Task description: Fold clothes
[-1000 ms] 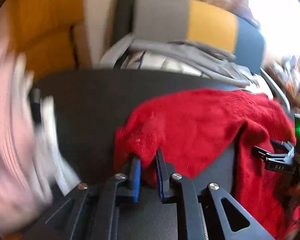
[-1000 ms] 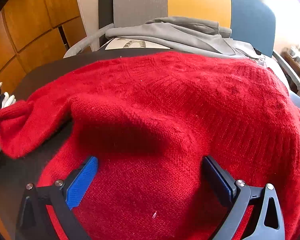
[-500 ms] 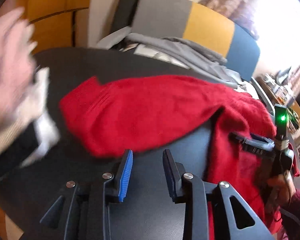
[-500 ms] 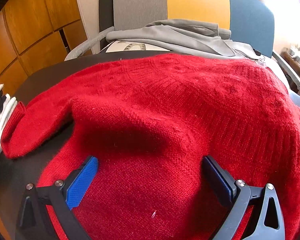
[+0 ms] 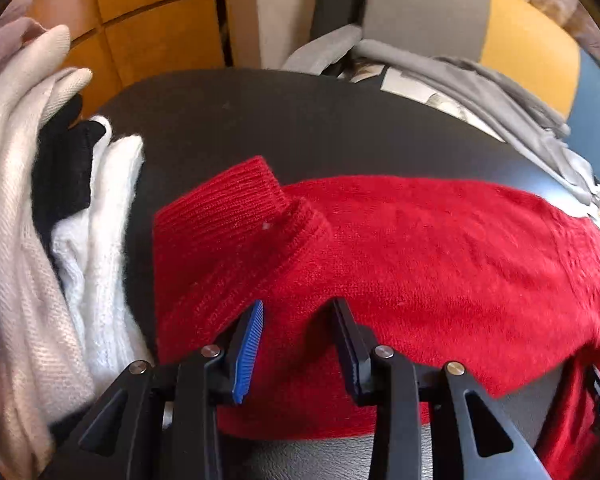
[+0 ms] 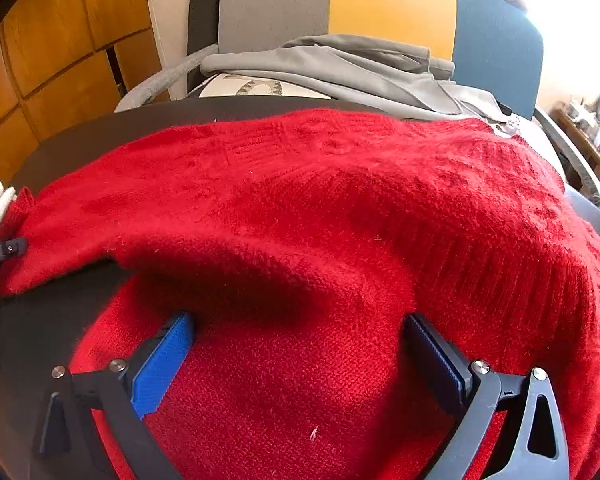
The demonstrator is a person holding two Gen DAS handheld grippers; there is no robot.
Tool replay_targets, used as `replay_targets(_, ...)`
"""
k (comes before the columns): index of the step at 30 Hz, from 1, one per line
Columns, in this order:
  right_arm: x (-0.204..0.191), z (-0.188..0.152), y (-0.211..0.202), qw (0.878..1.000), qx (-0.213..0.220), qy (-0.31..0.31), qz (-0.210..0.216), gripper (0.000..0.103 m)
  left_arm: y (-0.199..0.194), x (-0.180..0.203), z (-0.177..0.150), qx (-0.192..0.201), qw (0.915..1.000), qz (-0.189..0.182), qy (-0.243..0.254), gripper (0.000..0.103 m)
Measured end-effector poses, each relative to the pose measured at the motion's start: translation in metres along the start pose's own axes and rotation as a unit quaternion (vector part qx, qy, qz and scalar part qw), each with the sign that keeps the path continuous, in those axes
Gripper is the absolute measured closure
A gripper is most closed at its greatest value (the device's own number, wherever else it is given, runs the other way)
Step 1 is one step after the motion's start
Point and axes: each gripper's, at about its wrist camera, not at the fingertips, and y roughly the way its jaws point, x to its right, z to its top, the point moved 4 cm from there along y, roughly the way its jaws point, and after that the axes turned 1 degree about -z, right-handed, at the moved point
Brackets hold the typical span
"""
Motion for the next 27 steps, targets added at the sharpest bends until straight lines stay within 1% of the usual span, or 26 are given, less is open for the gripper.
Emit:
replay_targets(1,0.002,0.000,-0.001,1.000,0.001,0.005,0.008,0.000,-0.004,0.004,0.001,-0.005,0.9998,-0.015,-0.010,0.070)
replay_targets(2,0.004,-0.001,-0.002,1.000,0.000,0.008,0.014,0.000,-0.013,0.011,0.003,-0.001,0.9990,-0.041,-0.019,0.069)
replay_targets(3,0.007,-0.002,-0.006,0.999,-0.003,0.007,0.031,0.000,-0.025,0.018,0.005,0.013,0.9983,-0.055,-0.013,0.069)
replay_targets(4,0.010,-0.003,-0.011,0.999,-0.007,0.005,0.052,0.000,-0.039,0.034,0.008,0.031,0.9968,-0.072,0.011,0.069)
replay_targets(5,0.015,-0.004,-0.020,0.997,-0.002,0.010,0.077,0.000,-0.052,0.051,0.011,0.050,0.9942,-0.089,0.034,0.069)
replay_targets(6,0.025,-0.004,-0.031,0.995,0.013,0.021,0.098,0.000,-0.065,0.067,0.013,0.067,0.9904,-0.107,0.058,0.068)
replay_targets(7,0.044,-0.003,-0.051,0.992,0.040,0.038,0.112,0.000,-0.075,0.084,0.014,0.076,0.9854,-0.126,0.085,0.067)
replay_targets(9,0.080,-0.003,-0.080,0.986,0.076,0.061,0.134,0.000,-0.093,0.127,0.017,0.090,0.9713,-0.160,0.150,0.066)
replay_targets(11,0.131,-0.002,-0.105,0.981,0.102,0.090,0.138,0.000,-0.101,0.164,0.020,0.102,0.9569,-0.183,0.201,0.064)
replay_targets(12,0.153,0.000,-0.112,0.981,0.104,0.099,0.132,0.000,-0.097,0.181,0.022,0.099,0.9514,-0.190,0.222,0.063)
replay_targets(13,0.183,0.003,-0.115,0.984,0.098,0.104,0.102,0.000,-0.094,0.198,0.023,0.095,0.9453,-0.196,0.243,0.063)
replay_targets(14,0.205,0.005,-0.116,0.988,0.093,0.102,0.070,0.000,-0.090,0.214,0.025,0.091,0.9388,-0.203,0.263,0.062)
replay_targets(16,0.243,0.016,-0.113,0.994,0.079,0.076,0.020,0.000,-0.083,0.247,0.028,0.082,0.9242,-0.215,0.304,0.060)
replay_targets(17,0.255,0.021,-0.109,0.995,0.071,0.064,0.010,0.000,-0.080,0.264,0.029,0.078,0.9162,-0.222,0.325,0.059)
replay_targets(19,0.278,0.034,-0.088,0.999,0.037,0.040,-0.005,0.000,-0.073,0.297,0.032,0.070,0.8987,-0.234,0.364,0.058)
replay_targets(21,0.297,0.044,-0.067,1.000,0.006,0.020,-0.017,0.000,-0.066,0.329,0.035,0.061,0.8793,-0.245,0.404,0.052)
replay_targets(22,0.304,0.048,-0.058,1.000,-0.005,0.015,-0.020,0.000,-0.063,0.345,0.037,0.057,0.8689,-0.251,0.423,0.051)
replay_targets(24,0.310,0.060,-0.041,1.000,-0.017,-0.001,-0.013,0.000,-0.055,0.376,0.039,0.047,0.8480,-0.262,0.459,0.048)
replay_targets(26,0.310,0.071,-0.023,0.999,-0.027,-0.024,-0.001,0.000,-0.041,0.388,0.043,0.030,0.8399,-0.273,0.468,0.046)
replay_targets(27,0.309,0.074,-0.014,0.999,-0.036,-0.036,0.008,0.000,-0.034,0.394,0.045,0.022,0.8357,-0.278,0.473,0.043)
